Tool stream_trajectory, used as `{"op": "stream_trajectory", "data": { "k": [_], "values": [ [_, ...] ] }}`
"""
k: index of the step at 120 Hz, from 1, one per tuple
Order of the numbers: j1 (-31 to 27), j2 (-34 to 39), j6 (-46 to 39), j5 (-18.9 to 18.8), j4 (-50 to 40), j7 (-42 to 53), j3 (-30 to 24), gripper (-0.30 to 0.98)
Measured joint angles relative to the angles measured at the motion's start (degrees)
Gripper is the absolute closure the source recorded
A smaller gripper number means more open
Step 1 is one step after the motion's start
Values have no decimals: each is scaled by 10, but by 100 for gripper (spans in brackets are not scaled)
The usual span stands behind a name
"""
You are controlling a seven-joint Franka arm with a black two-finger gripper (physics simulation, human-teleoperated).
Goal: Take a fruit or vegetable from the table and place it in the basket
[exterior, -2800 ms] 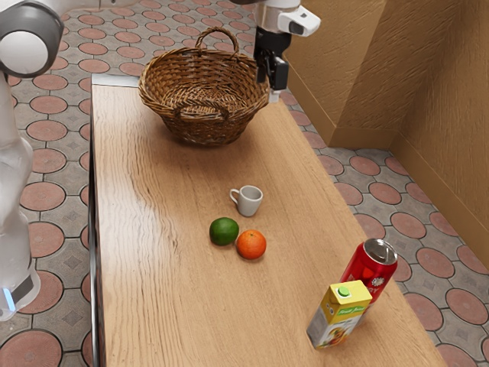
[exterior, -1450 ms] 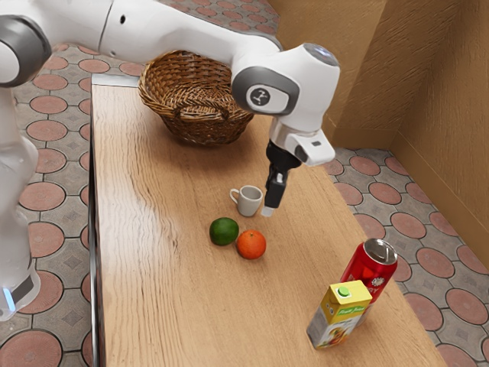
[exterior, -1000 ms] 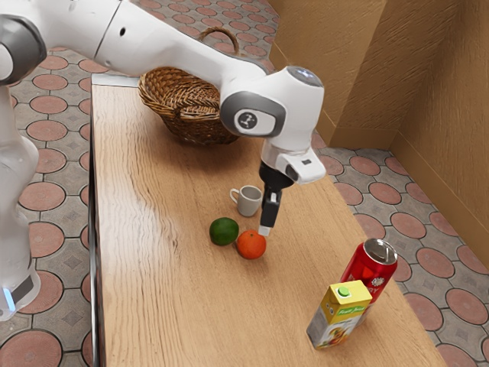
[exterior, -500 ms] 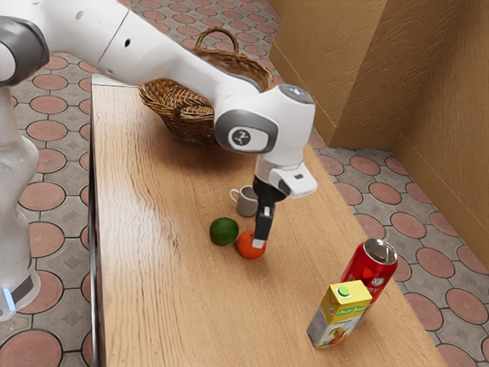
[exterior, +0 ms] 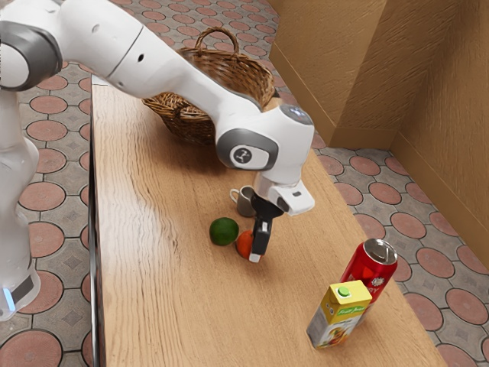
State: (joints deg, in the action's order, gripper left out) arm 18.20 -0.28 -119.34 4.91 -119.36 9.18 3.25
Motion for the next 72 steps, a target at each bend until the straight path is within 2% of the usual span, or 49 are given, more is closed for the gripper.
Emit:
{"op": "stream_trajectory", "data": {
  "k": [17, 29, 45, 57, 72],
  "values": [
    [1, -7, -4, 1, -2, 0, 1, 2],
    [0, -10, -10, 1, -3, 0, 1, 21],
    [-2, -11, -16, 0, -2, -2, 1, 37],
    [-3, 0, -18, -1, 1, -4, 3, 36],
    [29, 35, -15, -2, 23, -4, 40, 37]
  ]
}}
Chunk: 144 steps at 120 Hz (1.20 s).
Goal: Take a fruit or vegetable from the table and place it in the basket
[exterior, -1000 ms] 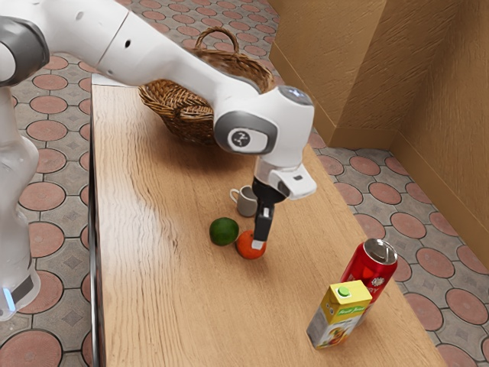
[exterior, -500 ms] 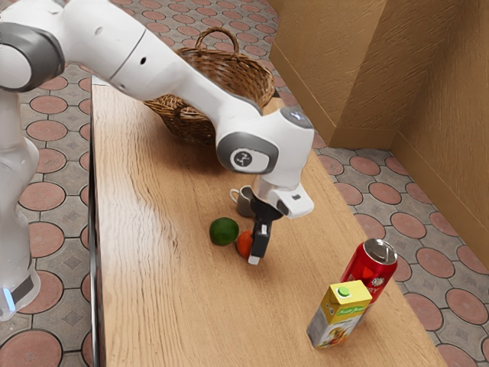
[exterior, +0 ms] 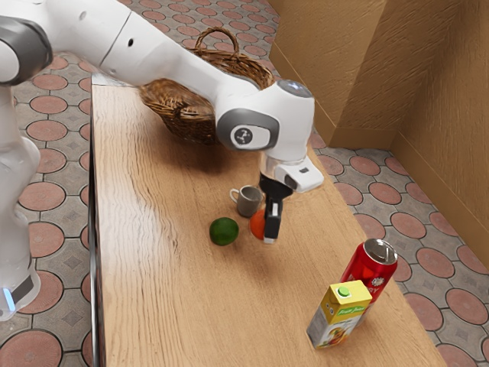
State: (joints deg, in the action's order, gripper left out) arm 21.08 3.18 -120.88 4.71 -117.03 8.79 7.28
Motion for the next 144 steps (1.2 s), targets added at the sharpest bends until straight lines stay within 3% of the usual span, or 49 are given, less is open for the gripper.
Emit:
{"op": "stream_trajectory", "data": {
  "k": [28, 67, 112, 144],
  "values": [
    [-40, 36, 104, -29, 176, 12, 103, 32],
    [-47, -15, 279, -77, 399, 38, 214, 33],
    [-22, -38, 348, -70, 418, 72, 423, 33],
    [-113, -41, 356, -66, 415, 91, 442, 33]
  ]
}}
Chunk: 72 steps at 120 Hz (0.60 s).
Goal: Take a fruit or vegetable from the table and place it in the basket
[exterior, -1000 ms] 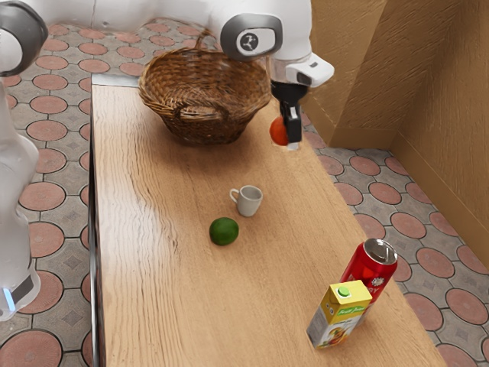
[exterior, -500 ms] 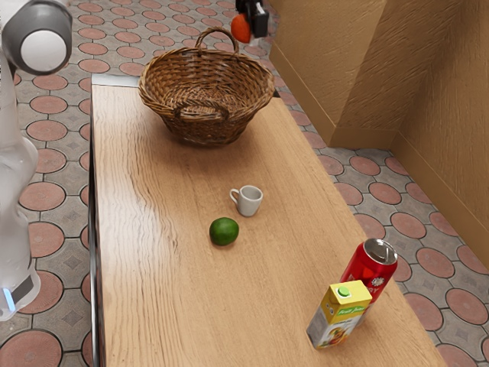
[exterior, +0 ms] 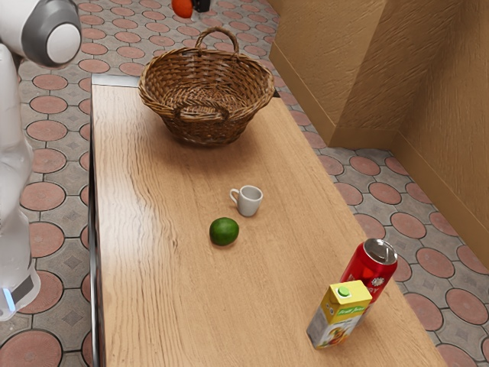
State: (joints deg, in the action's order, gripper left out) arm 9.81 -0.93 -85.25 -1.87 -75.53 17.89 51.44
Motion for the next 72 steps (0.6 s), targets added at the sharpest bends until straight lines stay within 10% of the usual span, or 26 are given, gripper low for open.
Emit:
{"op": "stream_trajectory", "data": {
  "k": [45, 72],
  "values": [
    [10, -4, 0, 1, -3, 16, -1, 32],
    [101, -6, 2, 17, -6, 21, 1, 7]
  ]
}}
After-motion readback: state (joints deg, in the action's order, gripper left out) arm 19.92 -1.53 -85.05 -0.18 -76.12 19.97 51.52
